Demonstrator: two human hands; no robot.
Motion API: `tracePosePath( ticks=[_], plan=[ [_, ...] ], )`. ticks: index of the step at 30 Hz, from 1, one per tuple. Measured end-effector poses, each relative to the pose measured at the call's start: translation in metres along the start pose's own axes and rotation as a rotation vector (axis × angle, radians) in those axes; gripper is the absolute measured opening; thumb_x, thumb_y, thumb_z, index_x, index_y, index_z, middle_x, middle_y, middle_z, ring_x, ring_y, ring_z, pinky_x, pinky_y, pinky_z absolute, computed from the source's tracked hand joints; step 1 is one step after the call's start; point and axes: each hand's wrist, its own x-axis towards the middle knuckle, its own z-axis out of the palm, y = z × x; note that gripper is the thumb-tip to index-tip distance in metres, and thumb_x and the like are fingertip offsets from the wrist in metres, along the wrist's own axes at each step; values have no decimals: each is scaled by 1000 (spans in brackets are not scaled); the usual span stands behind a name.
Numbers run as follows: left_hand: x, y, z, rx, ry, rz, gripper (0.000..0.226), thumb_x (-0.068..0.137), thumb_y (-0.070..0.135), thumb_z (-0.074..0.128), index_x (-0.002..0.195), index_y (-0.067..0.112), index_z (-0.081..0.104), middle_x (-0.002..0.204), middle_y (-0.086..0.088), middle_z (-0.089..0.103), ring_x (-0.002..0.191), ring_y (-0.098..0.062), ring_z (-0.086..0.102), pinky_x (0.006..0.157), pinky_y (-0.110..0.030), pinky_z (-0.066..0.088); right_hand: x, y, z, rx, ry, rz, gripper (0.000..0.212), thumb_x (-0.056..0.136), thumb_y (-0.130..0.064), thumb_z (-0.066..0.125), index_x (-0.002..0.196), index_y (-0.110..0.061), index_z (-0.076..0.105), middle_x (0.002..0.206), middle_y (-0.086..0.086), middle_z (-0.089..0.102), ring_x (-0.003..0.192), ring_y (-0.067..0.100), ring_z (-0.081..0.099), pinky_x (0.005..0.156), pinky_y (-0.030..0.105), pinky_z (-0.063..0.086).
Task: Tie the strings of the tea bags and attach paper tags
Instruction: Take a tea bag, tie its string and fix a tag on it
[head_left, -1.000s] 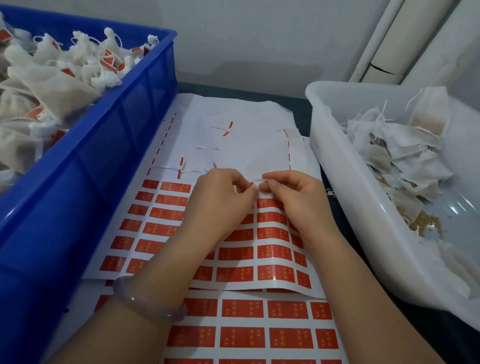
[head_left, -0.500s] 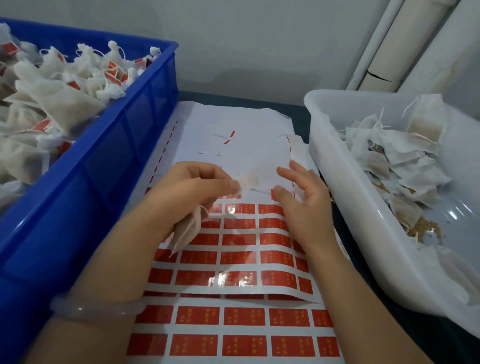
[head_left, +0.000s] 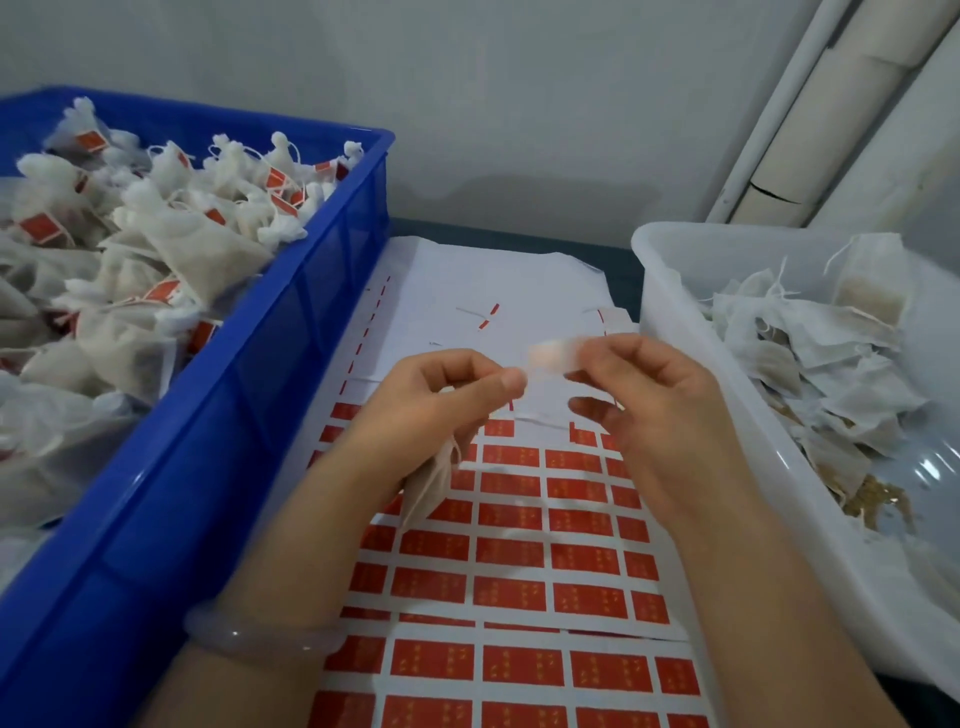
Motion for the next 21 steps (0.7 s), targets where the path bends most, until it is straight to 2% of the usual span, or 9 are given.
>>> tracePosePath(
  ticks=[2, 4, 6, 9, 12, 14, 16, 18, 21],
  plan=[
    [3, 1, 0, -75, 57, -57, 37, 74, 55, 54, 80, 21, 68, 52, 3, 49, 45, -10, 43, 48, -23, 38, 5, 6, -1, 61, 98, 27, 15, 76, -49, 60, 81, -36, 66, 71, -14, 68, 63, 2, 65, 57, 17, 52],
    [6, 1, -2, -94, 54, -102, 26, 94, 36, 45, 91, 17, 63, 59, 1, 50, 53, -12, 45, 55, -26, 40, 4, 17, 2, 49, 126, 62, 14, 79, -46, 60, 83, -33, 67, 62, -9, 63, 49, 4, 57, 52, 15, 49],
    [4, -6, -5, -141, 0, -94, 16, 92, 10, 45, 92, 17, 60, 62, -1, 51, 54, -13, 45, 56, -27, 41, -1, 27, 7, 63, 80, 104, 14, 79, -44, 61, 85, -34, 68, 63, -8, 65, 49, 3, 55, 54, 17, 49],
    [9, -12, -4, -149, 46, -47, 35, 81, -12, 39, 86, 18, 58, 69, -3, 52, 60, -16, 47, 59, -31, 44, -6, 36, 10, 137, 41, 136, 10, 83, -34, 62, 86, -33, 71, 82, -10, 72, 64, 7, 63, 66, 26, 55],
    [8, -16, -3, -158, 66, 28, 38, 82, -10, 46, 82, 25, 62, 74, 1, 59, 64, -16, 55, 63, -34, 49, -5, 34, 5, 316, 14, 185, 13, 77, -29, 65, 86, -29, 75, 92, -5, 73, 74, 12, 65, 67, 26, 53],
    [8, -19, -3, -158, 52, 96, 35, 85, -2, 54, 82, 31, 64, 79, 6, 63, 70, -15, 60, 67, -33, 52, -5, 33, 3, 459, -33, 199, 23, 70, -37, 65, 87, -26, 75, 96, -1, 73, 75, 12, 68, 65, 26, 53],
    [8, -20, -2, -162, 26, 155, 20, 83, 13, 61, 87, 33, 63, 86, 9, 66, 77, -14, 63, 69, -31, 53, -6, 32, 4, 508, -67, 186, 34, 69, -48, 62, 92, -26, 73, 101, -4, 72, 84, 13, 70, 66, 26, 54],
    [9, -21, 1, -150, 18, 208, 18, 75, 25, 61, 93, 31, 62, 92, 9, 66, 82, -14, 64, 69, -28, 53, -8, 32, 7, 484, -76, 112, 35, 69, -47, 62, 99, -31, 68, 107, -11, 70, 92, 14, 69, 69, 27, 56],
    [10, -22, 2, -174, 13, 274, 23, 74, 23, 60, 97, 22, 59, 94, 5, 65, 82, -15, 65, 70, -28, 54, -14, 29, 12, 282, -121, -60, 46, 72, -37, 65, 117, -39, 57, 119, -22, 62, 99, 7, 66, 73, 23, 55]
  ],
)
